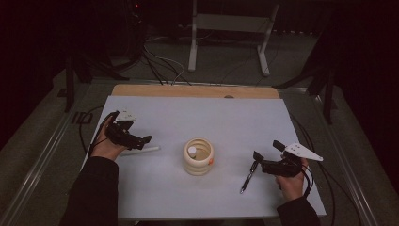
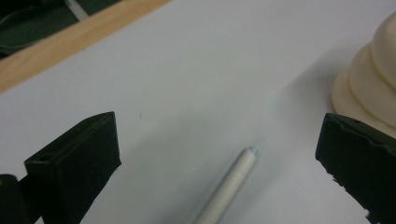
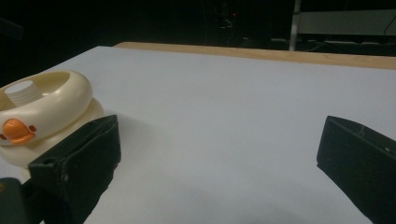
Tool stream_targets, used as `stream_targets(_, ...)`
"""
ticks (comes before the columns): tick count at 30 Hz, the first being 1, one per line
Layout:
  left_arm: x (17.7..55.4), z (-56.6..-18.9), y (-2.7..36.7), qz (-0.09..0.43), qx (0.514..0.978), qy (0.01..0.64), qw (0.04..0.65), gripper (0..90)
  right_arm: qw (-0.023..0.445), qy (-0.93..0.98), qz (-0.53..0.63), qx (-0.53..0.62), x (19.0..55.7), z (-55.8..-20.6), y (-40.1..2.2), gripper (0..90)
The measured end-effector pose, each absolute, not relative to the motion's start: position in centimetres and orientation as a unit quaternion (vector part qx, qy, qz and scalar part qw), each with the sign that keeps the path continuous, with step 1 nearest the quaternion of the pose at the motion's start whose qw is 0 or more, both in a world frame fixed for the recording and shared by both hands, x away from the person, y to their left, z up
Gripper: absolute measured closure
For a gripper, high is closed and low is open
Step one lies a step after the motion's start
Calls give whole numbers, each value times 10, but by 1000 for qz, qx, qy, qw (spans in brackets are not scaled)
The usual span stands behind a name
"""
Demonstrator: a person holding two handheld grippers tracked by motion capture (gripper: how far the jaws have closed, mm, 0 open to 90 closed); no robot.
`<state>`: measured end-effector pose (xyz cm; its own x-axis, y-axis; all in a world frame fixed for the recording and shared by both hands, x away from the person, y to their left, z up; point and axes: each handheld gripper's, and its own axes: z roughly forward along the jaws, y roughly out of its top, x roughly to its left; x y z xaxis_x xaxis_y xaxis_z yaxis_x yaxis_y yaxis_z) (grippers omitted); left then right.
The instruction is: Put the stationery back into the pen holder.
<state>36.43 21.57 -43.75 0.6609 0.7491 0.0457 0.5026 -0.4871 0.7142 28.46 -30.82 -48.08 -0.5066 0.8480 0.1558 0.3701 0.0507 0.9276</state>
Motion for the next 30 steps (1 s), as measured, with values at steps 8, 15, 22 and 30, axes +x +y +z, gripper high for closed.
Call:
stream_targets(8,369,-449,220,170,847,383,326,14,227,689,528,442,285,-481,-308,0)
stream_targets(15,374,-456,218,161,855,381,313,27,226,689,528,442,285,-481,-308,0)
stream_targets(22,375,-465,215,155,867,375,291,23,226,689,528,442,285,-481,-308,0)
stream_targets(30,376,-477,217,144,877,375,266,67,226,689,528,442,285,-481,-308,0)
